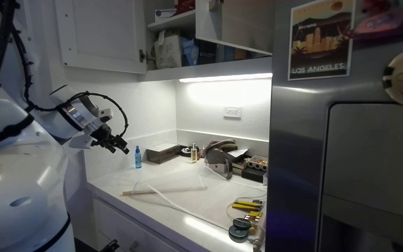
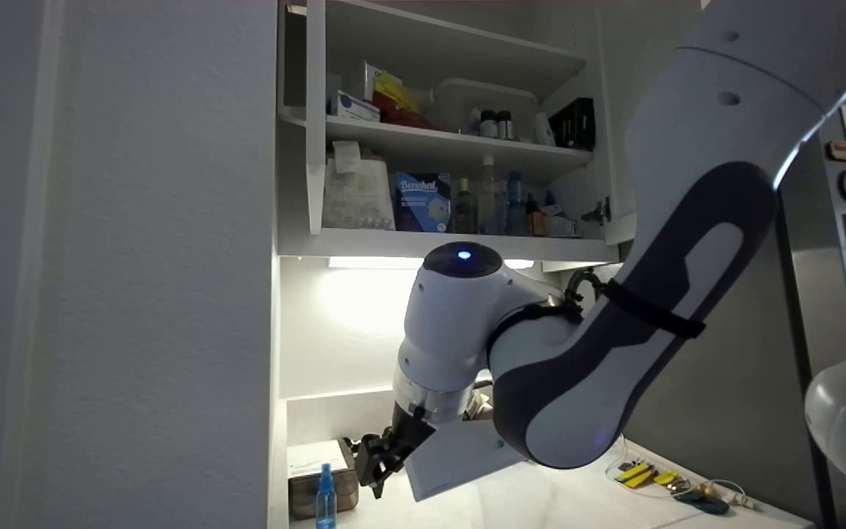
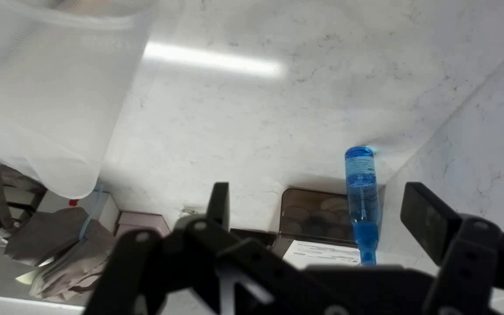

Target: Place the blue bottle on the bottom shelf of the open upper cabinet

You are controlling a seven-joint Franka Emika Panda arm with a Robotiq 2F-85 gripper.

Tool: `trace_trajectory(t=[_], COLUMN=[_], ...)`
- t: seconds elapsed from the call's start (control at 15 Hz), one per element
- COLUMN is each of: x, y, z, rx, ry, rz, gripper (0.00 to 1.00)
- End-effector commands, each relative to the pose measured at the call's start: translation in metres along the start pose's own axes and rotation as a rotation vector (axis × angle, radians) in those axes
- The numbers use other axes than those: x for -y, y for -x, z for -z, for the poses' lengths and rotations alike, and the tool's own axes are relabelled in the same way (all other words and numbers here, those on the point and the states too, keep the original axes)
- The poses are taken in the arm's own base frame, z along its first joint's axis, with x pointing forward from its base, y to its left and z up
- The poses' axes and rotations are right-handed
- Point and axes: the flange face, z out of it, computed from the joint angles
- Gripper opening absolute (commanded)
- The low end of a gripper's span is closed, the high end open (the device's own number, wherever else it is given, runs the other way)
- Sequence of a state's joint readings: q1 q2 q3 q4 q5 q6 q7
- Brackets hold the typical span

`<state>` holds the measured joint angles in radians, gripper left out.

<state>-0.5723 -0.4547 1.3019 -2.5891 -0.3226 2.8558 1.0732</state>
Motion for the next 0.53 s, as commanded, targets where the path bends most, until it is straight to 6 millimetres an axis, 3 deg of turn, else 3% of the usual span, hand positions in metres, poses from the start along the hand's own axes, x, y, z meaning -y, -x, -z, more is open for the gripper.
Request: trace_trajectory(t=[0.0,0.47], x=[0.015,0.027], y=[-0.02,-0.029], z=[-0.019,-0.076], rx=[-0.016,-0.025], ry=[-0.079,-0.193], rz=[0.0,0.004], gripper=[1.0,1.0])
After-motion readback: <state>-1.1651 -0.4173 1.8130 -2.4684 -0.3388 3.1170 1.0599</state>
